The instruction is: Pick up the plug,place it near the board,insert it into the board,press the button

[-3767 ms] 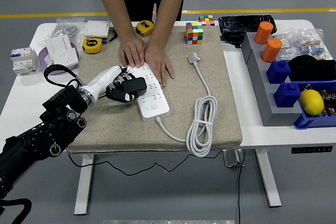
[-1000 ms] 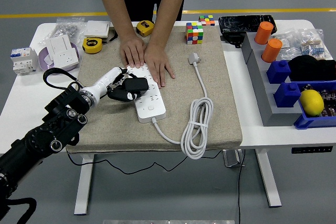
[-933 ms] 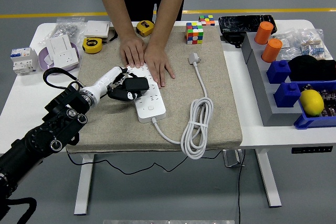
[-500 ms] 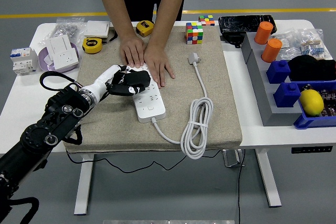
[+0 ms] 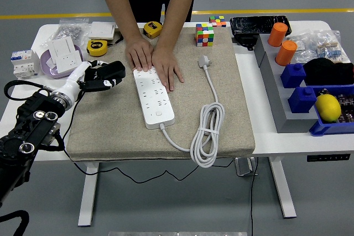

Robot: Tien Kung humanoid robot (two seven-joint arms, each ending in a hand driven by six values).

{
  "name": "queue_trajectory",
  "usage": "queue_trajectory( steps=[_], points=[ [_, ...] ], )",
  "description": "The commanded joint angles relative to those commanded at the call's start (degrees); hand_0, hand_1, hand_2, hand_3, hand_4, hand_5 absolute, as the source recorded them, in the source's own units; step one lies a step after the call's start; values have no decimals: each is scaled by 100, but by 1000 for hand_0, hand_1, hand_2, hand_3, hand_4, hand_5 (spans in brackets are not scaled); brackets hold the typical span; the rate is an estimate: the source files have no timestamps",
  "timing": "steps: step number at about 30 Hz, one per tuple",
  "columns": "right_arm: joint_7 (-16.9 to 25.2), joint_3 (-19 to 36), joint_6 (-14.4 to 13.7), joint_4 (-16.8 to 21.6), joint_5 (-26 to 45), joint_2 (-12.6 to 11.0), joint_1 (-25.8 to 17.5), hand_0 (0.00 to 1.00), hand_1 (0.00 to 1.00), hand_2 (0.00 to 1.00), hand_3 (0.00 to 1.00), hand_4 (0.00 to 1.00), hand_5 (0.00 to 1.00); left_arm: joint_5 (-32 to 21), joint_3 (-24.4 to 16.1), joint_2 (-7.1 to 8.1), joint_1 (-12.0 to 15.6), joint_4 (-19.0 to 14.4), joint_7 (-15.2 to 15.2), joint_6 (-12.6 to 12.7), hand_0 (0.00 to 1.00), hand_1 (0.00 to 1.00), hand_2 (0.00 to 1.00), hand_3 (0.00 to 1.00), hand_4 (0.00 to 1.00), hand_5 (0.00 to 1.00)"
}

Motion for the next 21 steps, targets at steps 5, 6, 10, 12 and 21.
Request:
queue_trajectory(
  steps=[5, 6, 10, 12, 21],
  points=[
    [11, -4, -3, 0, 25, 6, 14, 913, 775, 741, 777, 998, 743, 776, -188, 84, 99, 145, -106, 255, 333, 193, 217, 215, 523, 141],
    [12, -3, -3, 0, 25, 6, 16, 913, 775, 741, 777, 998, 743, 858, -185, 85, 105, 164, -118, 281, 333, 193, 217, 215, 523, 141],
    [11, -2, -4, 0, 18, 8, 19, 911, 771, 741, 777, 998, 743, 1201, -146, 46, 134, 251, -167, 380, 387, 269, 306, 301, 537, 135],
    [6, 5, -3, 0, 6, 6, 14, 911, 771, 741, 777, 998, 743, 1315, -86, 12, 143, 280, -188, 400, 387, 269, 306, 301, 537, 135],
    [-9, 9, 2, 0, -30, -3, -19, 911, 769, 740, 777, 998, 744, 1418, 134, -59, 153, 346, -175, 344, 828, 917, 736, 435, 596, 146]
  ],
)
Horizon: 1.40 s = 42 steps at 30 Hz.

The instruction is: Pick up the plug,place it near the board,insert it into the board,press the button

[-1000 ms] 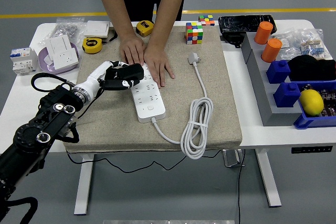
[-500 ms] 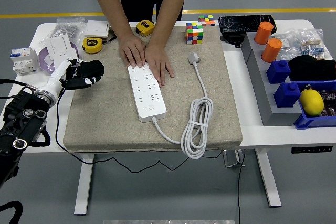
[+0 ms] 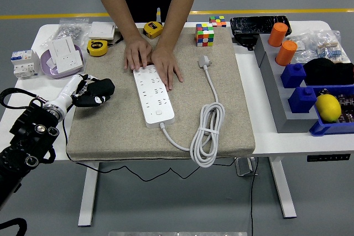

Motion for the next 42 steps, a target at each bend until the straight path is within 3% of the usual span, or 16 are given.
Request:
queue_trajectory(
  steps=[5, 6, 11, 12, 17, 18, 23, 24, 41, 42],
  points=[
    [4, -3, 0, 0, -6, -4, -1, 911, 769, 740, 777, 998, 744, 132, -13, 23, -12, 14, 8, 23, 828, 917, 736, 435, 596, 146],
    [4, -1, 0, 0, -9, -4, 0, 911, 766, 740, 777, 998, 744, 142, -13, 27, -12, 15, 9, 25, 960, 998, 896, 516, 640, 167],
    [2, 5, 2, 0, -12, -7, -1, 911, 766, 740, 777, 998, 744, 239, 6, 47, 3, 13, 30, 3, 960, 998, 896, 516, 640, 167],
    [6, 0, 2, 0, -6, -8, -1, 911, 766, 740, 777, 998, 744, 262, 4, 49, 6, 7, 36, -22, 998, 998, 973, 585, 739, 201],
    [14, -12, 0, 0, 10, -11, 3, 911, 766, 740, 777, 998, 744, 368, -9, 72, 9, -34, 56, -134, 998, 998, 973, 585, 739, 201],
    [13, -9, 0, 0, 8, -11, 3, 911, 766, 740, 777, 998, 744, 383, -12, 75, 8, -40, 59, -147, 998, 998, 998, 619, 884, 228],
    [9, 1, 1, 0, 11, -9, 0, 911, 766, 740, 777, 998, 744, 582, -71, 95, 13, -121, 69, -161, 998, 998, 998, 619, 884, 228],
    [8, 7, 1, 0, 10, -9, 1, 912, 765, 740, 777, 998, 744, 657, -104, 102, 13, -160, 62, -142, 998, 998, 998, 691, 985, 261],
    [19, 14, -2, 0, 43, -1, 29, 911, 765, 740, 777, 998, 743, 838, -234, 121, 20, -409, 54, -78, 998, 998, 998, 725, 998, 298],
    [16, 19, -2, 0, 39, -1, 28, 911, 765, 739, 777, 998, 743, 828, -298, 115, 37, -488, 43, -59, 998, 998, 998, 875, 998, 570]
  ],
)
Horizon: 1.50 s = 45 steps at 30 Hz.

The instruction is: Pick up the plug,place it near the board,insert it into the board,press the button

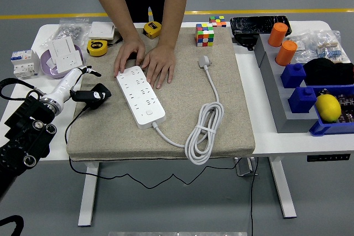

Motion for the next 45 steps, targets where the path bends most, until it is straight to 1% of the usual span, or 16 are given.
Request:
queue_trajectory(
  steps=[2, 5, 6, 9, 11, 12, 17, 18, 23, 24, 29, 30, 33, 37, 40, 45],
  points=[
    [-2, 9, -1, 0, -4, 2, -1, 911, 765, 739, 777, 998, 743, -77, -155, -30, 44, -170, -51, 70, 998, 998, 998, 875, 998, 570],
    [-3, 15, 0, 0, -4, 9, -3, 911, 765, 739, 777, 998, 743, -388, -521, -129, 124, -524, -240, 376, 998, 998, 998, 875, 998, 570],
    [0, 18, 0, 0, -7, 14, -4, 911, 764, 740, 777, 998, 743, -518, -667, -178, 172, -673, -330, 504, 998, 998, 998, 929, 998, 827],
    [7, 28, -1, 0, -15, 23, -7, 911, 764, 740, 777, 998, 743, -1037, -1142, -275, 342, -1241, -568, 894, 998, 998, 998, 929, 998, 827],
    [3, 40, 0, 0, -28, 28, -11, 911, 764, 740, 777, 998, 743, -1382, -1330, -314, 448, -1522, -647, 980, 998, 998, 998, 929, 998, 827],
    [4, 40, 0, 0, -28, 30, -14, 910, 764, 740, 777, 998, 743, -1593, -1426, -337, 514, -1685, -680, 1013, 903, 998, 959, 920, 998, 916],
    [3, 61, 1, 0, -49, 37, -40, 910, 764, 740, 777, 998, 743, -2665, -1960, -475, 1012, -2557, -727, 983, 903, 998, 959, 920, 998, 916],
    [3, 66, 1, 0, -53, 38, -44, 911, 764, 740, 777, 998, 743, -2768, -2046, -484, 1098, -2683, -716, 962, 852, 915, 886, 878, 998, 942],
    [6, 93, -2, 0, -68, 47, -73, 911, 764, 740, 777, 998, 743, -2634, -2506, -509, 1557, -3158, -539, 791, 852, 915, 886, 878, 998, 942],
    [7, 95, -3, 0, -67, 49, -77, 910, 764, 741, 777, 998, 743, -2583, -2550, -514, 1602, -3192, -507, 764, 830, 894, 858, 841, 998, 787],
    [24, 111, -1, 0, -71, 63, -89, 910, 764, 741, 777, 998, 743, -2185, -2895, -626, 2052, -3456, -121, 399, 830, 894, 858, 841, 998, 787],
    [30, 112, -1, 0, -69, 65, -88, 908, 764, 740, 776, 998, 742, -2139, -2955, -670, 2152, -3520, -61, 351, 818, 876, 829, 810, 998, 716],
    [36, 130, -5, 0, -61, 67, -79, 908, 764, 740, 776, 998, 742, -1993, -3061, -800, 2399, -3681, 53, 243, 818, 876, 829, 810, 998, 716],
    [40, 142, -8, 0, -40, 58, -90, 909, 764, 740, 776, 998, 742, -1964, -3124, -955, 2639, -3771, 80, 228, 812, 866, 822, 806, 998, 724],
    [36, 161, -6, 0, -44, 53, -107, 909, 764, 740, 776, 998, 742, -1979, -3132, -1005, 2737, -3768, 91, 235, 812, 866, 822, 806, 998, 724],
    [42, 177, -7, 0, -47, 43, -112, 908, 764, 741, 776, 998, 740, -1818, -3129, -1005, 2847, -3782, 131, 187, 811, 865, 826, 804, 998, 731]
  ],
)
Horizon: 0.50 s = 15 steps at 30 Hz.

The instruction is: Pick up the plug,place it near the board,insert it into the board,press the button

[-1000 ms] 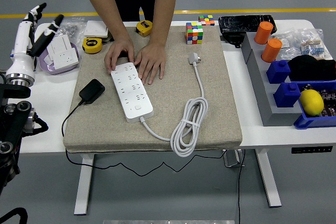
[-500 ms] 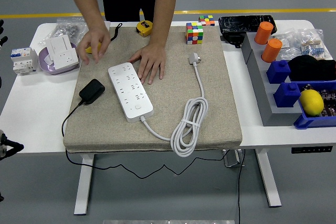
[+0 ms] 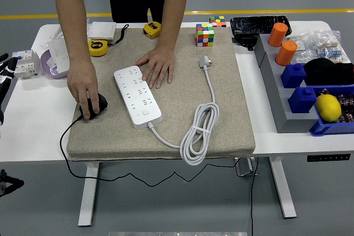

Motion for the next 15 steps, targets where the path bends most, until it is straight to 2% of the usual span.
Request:
queue_trajectory(
  steps=[15],
  points=[
    [7, 77, -3, 0, -68, 21, 2, 911, 764, 740, 777, 998, 737, 545, 55, 8, 56, -63, 148, -193, 820, 867, 827, 816, 998, 680]
  ],
)
